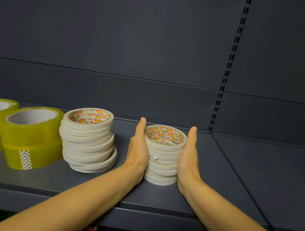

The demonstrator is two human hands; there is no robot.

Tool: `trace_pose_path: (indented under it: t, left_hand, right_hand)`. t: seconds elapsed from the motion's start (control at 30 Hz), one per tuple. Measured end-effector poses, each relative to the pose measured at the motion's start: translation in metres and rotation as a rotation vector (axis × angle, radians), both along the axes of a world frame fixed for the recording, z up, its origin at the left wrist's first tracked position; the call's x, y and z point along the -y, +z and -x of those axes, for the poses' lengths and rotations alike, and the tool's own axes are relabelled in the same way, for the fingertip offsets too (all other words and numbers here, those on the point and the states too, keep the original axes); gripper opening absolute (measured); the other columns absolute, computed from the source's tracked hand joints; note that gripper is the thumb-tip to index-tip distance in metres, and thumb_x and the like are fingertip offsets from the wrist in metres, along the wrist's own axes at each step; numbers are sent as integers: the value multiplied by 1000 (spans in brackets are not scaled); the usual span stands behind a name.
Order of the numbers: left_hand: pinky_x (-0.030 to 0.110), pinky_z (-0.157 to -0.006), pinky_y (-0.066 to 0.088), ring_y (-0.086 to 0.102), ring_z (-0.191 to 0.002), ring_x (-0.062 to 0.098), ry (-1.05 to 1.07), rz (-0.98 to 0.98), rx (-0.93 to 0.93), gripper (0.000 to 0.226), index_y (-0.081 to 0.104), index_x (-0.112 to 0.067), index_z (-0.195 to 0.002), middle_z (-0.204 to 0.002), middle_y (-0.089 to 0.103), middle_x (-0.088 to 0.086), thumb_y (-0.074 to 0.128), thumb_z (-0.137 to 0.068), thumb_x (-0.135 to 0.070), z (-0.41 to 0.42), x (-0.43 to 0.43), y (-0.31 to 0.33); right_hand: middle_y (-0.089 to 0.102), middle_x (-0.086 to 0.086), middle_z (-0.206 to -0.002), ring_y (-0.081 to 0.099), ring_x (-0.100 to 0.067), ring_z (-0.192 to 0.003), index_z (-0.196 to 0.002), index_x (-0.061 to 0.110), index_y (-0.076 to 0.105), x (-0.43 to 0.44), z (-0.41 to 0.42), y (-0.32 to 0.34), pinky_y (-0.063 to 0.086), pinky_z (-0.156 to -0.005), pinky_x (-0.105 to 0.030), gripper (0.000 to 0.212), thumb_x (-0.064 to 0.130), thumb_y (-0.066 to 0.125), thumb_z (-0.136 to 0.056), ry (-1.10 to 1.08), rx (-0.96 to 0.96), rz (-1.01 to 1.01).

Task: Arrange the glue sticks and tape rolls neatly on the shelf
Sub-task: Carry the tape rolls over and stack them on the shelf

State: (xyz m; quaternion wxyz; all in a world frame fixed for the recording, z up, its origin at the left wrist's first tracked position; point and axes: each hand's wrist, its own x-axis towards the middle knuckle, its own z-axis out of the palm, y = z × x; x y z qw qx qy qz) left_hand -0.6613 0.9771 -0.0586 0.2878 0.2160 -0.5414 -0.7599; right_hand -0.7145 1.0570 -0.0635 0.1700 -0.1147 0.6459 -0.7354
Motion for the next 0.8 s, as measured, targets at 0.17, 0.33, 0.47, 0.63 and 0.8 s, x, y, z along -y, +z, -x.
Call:
trace_pose_path:
  t: [0.17,0.33,0.47,0.63,0.8]
  left_hand:
    - [41,-94,50,69,-95,28,-37,-46,-45,68,74,-11,-87,-90,75,11,32,-88,-64,0,2,-1]
    - [45,-98,49,68,-96,30,-2,-56,-48,62,72,-10,-85,-91,75,12,33,-91,-58,0,1,1]
    - [44,-100,47,66,-101,30,14,-62,-39,65,70,-9,-98,-96,73,14,30,-91,-60,-1,0,2]
    - [45,-104,43,64,-105,31,-33,-86,-60,80,67,-8,-110,-105,71,15,29,-84,-72,-3,-3,1]
    - [45,-105,42,63,-107,30,11,-28,-32,79,69,-10,-105,-107,71,12,29,-82,-75,0,-4,0]
  right_hand:
    - [74,-2,-96,68,-17,-92,-106,17,68,-1,1,0,54,-83,-33,68,65,23,-92,20,-3,66]
    - [73,4,-75,68,-10,-75,-78,22,68,2,4,0,50,-60,-25,63,66,25,-91,-34,-46,81]
    - [73,4,-73,68,-11,-73,-75,22,67,1,2,1,52,-62,-26,64,68,25,-90,-30,-28,97]
    - [75,-2,-92,70,-19,-94,-92,23,71,-2,1,-1,53,-85,-34,68,66,19,-92,7,-37,186]
    - [74,-6,-97,69,-24,-96,-98,19,72,1,0,2,51,-95,-44,76,75,23,-84,31,1,186]
